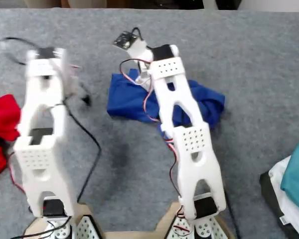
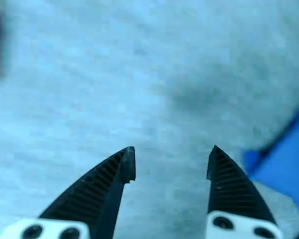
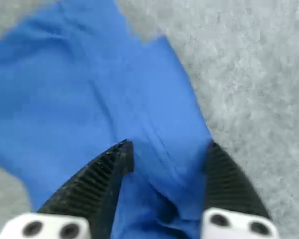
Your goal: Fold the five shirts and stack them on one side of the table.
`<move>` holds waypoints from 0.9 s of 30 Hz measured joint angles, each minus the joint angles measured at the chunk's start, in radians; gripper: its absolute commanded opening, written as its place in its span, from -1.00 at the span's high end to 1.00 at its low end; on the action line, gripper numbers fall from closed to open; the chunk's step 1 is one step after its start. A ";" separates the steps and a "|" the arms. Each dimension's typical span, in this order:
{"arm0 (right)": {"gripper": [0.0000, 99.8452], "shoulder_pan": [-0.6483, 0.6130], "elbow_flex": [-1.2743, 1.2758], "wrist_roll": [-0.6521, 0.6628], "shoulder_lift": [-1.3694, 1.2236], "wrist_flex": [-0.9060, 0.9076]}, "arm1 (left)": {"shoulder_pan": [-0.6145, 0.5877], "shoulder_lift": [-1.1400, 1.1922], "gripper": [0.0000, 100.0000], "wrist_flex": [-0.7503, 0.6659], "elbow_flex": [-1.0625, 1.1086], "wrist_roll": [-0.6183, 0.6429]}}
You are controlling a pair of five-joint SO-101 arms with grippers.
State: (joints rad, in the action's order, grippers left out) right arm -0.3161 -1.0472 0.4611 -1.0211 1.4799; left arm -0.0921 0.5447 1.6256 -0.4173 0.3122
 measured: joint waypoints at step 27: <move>0.99 0.457 -0.410 -0.101 -0.233 -0.086 | 0.296 0.252 0.80 -0.233 -0.230 0.333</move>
State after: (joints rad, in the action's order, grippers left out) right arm 0.1412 -1.4569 0.3598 -1.2543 1.3940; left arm 0.2041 0.7963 1.3924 -0.6475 0.6452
